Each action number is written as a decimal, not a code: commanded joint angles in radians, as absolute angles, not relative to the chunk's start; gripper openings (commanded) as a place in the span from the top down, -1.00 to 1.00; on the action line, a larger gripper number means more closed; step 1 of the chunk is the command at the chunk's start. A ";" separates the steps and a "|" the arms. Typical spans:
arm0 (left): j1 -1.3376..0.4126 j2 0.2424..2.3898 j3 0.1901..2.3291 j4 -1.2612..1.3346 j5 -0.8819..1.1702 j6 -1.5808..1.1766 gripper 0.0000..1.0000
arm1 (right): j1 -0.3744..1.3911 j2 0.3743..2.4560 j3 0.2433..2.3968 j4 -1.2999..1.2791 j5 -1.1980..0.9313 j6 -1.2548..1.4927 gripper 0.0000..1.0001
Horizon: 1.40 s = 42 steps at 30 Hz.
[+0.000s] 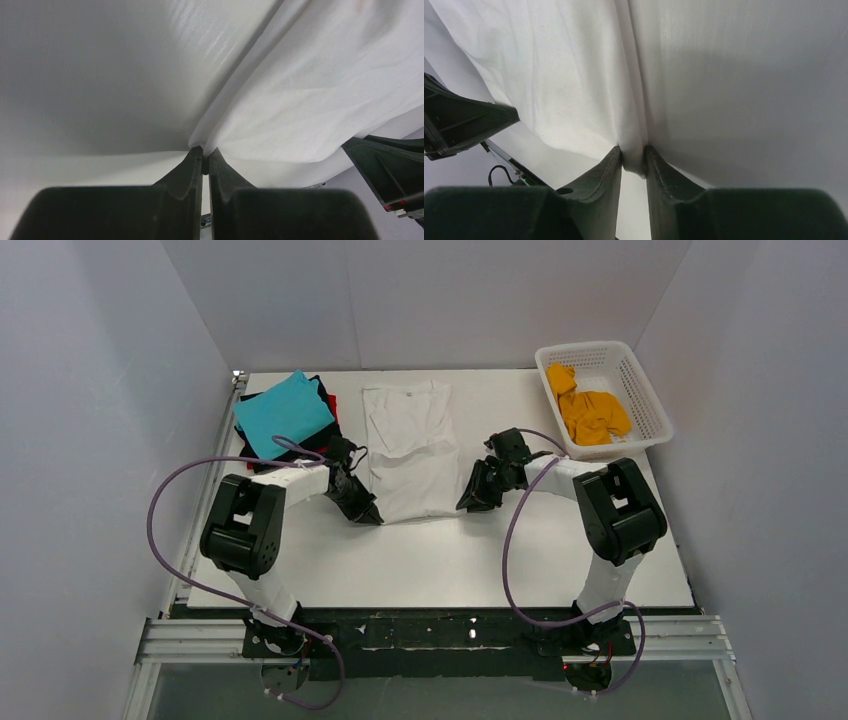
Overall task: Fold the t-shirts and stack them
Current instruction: Grab one side of the 2/3 rectangular tshirt with both arms, then fold the long partially folded tshirt into a neat square
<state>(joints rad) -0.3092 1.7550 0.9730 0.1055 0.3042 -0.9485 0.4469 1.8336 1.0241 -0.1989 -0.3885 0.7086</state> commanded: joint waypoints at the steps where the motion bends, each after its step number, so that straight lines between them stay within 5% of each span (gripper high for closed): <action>1: -0.333 1.784 0.851 0.020 0.192 -0.937 1.00 | 0.478 1.839 0.934 -0.268 -0.326 0.665 0.57; 2: -0.339 1.780 0.838 0.031 0.195 -0.935 1.00 | 0.480 1.845 0.925 -0.253 -0.359 0.658 0.87; 3: -0.346 1.774 0.822 0.036 0.196 -0.933 1.00 | 0.481 1.849 0.913 -0.237 -0.400 0.651 0.97; 11: -0.520 1.508 0.583 -0.057 0.103 -0.937 1.00 | 0.493 1.676 0.757 -0.336 -0.485 0.558 0.97; 21: -0.829 0.959 0.458 -0.371 -0.043 -1.126 1.00 | 0.578 1.189 0.536 -0.609 -0.512 0.611 0.97; 32: -0.968 0.792 0.728 -0.562 -0.151 -1.119 1.00 | 0.605 0.884 0.753 -0.902 -0.504 0.656 0.97; 42: -0.965 0.856 0.923 -0.528 -0.392 -0.955 1.00 | 0.543 1.063 1.036 -1.022 -0.453 0.516 0.97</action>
<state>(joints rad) -0.9703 0.8177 0.8879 -0.4095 -0.1707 -1.0721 0.5819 1.0046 0.9226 -0.9215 -0.5327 0.5953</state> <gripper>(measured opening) 0.031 0.031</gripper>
